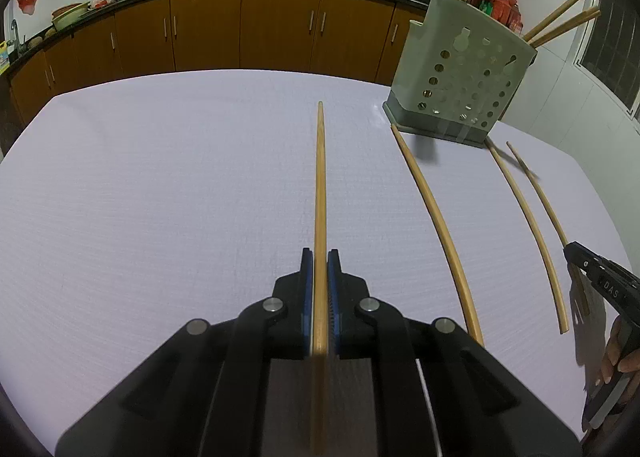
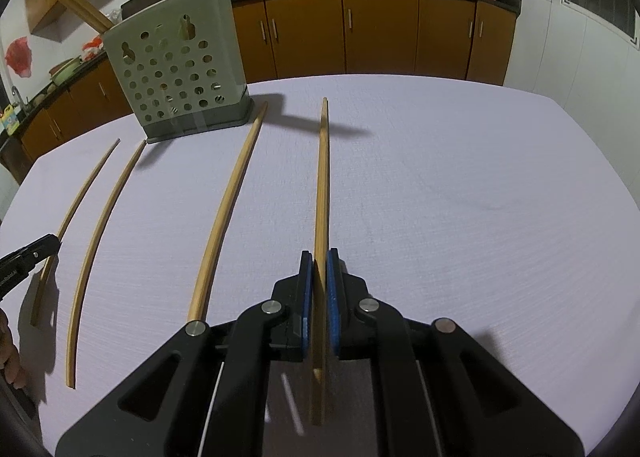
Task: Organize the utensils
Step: 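Close the left tool on a chopstick while the right tool grasps another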
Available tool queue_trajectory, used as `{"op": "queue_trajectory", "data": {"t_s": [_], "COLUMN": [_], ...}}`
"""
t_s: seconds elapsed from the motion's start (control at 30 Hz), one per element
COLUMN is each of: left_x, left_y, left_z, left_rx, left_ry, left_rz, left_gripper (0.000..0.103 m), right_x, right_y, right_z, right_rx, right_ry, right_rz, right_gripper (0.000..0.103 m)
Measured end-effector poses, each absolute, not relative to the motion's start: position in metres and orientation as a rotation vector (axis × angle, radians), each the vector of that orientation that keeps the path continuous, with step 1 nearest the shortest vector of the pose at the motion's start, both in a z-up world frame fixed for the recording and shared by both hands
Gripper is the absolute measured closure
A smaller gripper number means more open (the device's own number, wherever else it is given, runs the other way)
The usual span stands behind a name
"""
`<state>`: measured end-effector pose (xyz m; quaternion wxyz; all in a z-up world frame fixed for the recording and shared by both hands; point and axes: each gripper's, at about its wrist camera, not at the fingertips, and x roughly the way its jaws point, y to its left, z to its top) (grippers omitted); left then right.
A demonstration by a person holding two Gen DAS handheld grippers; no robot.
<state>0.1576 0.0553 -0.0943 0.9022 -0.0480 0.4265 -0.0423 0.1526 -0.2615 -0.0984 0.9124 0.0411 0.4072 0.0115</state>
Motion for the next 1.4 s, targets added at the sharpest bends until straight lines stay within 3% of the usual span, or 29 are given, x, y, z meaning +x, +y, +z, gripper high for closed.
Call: {"op": "queue_trajectory", "data": {"t_s": [1.4], "left_x": [0.1579], "left_y": [0.0548], "left_z": [-0.0949], "left_rx": [-0.104], "left_ry": [0.882], "left_rz": [-0.086], "left_gripper": [0.093], "right_x": [0.152], "right_y": [-0.2603], "right_z": [-0.0965], "right_rx": [0.088], "right_ry": [0.841], "right_rz": [0.02], "right_gripper": [0.094]}}
